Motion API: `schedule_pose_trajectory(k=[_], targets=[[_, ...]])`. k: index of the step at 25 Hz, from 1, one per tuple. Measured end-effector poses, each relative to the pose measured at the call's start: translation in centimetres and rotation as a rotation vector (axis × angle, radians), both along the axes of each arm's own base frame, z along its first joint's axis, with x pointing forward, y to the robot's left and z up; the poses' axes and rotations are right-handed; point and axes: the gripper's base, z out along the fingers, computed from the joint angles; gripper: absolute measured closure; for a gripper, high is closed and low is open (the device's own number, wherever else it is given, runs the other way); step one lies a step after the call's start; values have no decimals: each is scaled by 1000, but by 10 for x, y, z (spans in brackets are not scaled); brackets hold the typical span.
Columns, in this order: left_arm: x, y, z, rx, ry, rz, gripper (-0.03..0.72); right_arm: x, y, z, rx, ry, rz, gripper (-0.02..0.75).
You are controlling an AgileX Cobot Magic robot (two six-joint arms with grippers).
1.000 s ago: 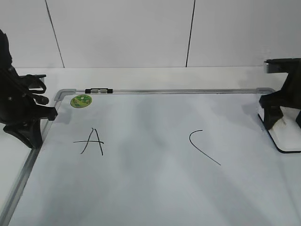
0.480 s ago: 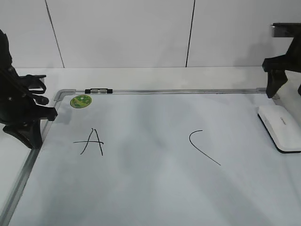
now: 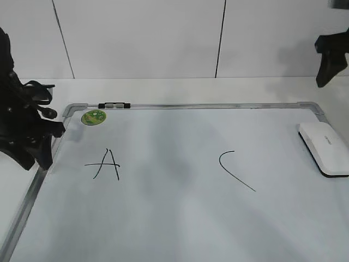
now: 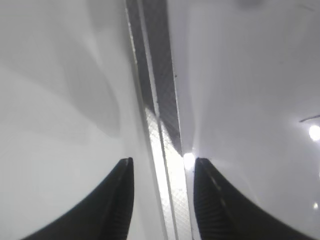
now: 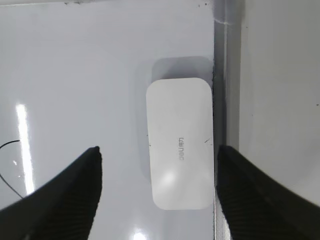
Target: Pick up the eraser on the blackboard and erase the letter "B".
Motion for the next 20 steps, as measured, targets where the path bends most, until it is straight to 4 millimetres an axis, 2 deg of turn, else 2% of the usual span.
schedule_pose_trajectory(k=[2,5,9,11,16,20], targets=[[2,0,9,0,-2,-6,386,-9,1,17,4,-46,0,186],[1,0,33,-1,-17,-18,384,-30,2,42,18,-107,0,186],[-6,3,67,7,-92,-30,393,-70,6,71,51,-180,1,186],[-13,5,84,12,-137,-34,409,-91,7,78,58,-200,3,186],[-53,11,130,-1,-252,-34,428,-144,8,88,59,-243,5,186],[-98,19,151,-8,-306,-35,433,-182,9,94,61,-291,7,186]])
